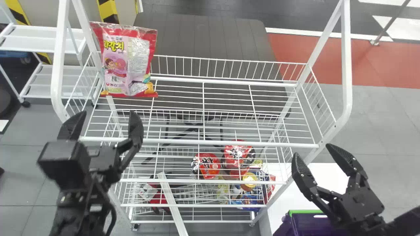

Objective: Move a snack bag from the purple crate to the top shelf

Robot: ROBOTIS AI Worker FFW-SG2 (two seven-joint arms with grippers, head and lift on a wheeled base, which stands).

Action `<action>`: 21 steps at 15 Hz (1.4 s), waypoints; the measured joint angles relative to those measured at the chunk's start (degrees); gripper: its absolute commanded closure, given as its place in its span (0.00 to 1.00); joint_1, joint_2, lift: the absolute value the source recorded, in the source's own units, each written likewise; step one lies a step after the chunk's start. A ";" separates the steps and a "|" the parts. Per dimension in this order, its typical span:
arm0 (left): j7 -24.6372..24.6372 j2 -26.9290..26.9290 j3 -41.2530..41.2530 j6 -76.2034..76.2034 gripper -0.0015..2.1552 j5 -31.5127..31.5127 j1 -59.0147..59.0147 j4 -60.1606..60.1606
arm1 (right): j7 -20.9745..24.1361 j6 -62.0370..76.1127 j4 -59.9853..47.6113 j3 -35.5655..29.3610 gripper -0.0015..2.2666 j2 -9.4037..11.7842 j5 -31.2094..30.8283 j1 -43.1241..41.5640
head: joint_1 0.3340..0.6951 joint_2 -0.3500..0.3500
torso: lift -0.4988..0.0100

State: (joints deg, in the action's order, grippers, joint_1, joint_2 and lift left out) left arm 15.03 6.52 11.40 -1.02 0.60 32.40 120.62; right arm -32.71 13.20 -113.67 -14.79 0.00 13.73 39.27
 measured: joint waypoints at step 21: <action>2.37 2.27 -3.12 -0.93 0.03 1.46 13.47 6.80 | 7.50 -18.41 -17.00 11.59 0.07 0.88 -5.13 5.67 | 1.00 0.64 | 0.98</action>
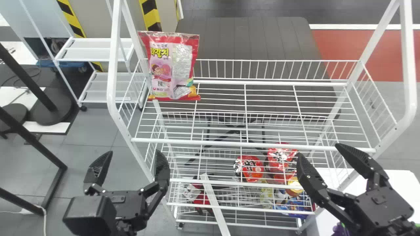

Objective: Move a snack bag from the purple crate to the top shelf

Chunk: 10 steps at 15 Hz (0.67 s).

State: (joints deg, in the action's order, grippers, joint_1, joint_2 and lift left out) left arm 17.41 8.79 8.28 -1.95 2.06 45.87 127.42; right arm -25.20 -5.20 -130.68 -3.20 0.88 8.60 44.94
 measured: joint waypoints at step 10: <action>-3.06 -0.88 -2.67 3.67 0.03 -1.53 -1.44 1.30 | 2.01 0.30 0.17 2.02 0.07 -0.48 -1.45 0.06 | 1.00 0.69 | 0.98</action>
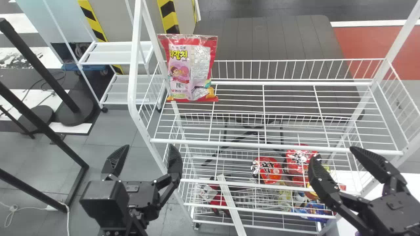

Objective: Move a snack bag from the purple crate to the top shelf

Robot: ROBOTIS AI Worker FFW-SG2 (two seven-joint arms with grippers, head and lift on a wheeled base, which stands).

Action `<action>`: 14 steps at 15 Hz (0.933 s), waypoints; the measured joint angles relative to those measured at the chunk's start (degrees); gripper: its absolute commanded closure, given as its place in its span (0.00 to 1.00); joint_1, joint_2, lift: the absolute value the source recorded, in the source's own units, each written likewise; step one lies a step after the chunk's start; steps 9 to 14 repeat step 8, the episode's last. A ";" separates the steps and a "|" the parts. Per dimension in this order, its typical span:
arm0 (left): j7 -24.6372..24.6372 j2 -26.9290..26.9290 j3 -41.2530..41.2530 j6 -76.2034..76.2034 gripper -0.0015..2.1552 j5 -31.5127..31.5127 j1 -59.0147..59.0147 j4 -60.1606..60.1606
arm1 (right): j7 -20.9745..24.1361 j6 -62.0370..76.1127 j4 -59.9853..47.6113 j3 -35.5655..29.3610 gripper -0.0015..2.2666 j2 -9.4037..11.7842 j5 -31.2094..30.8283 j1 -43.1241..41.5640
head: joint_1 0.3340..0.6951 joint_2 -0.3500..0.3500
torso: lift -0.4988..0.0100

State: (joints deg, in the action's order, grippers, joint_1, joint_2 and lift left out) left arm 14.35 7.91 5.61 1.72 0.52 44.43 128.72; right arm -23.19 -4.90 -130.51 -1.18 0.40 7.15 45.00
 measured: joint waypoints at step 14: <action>0.32 -0.17 0.11 0.00 0.03 -0.09 -0.23 -0.46 | 0.08 0.19 0.30 -1.49 0.07 0.01 0.24 0.09 | 1.00 0.66 | 0.98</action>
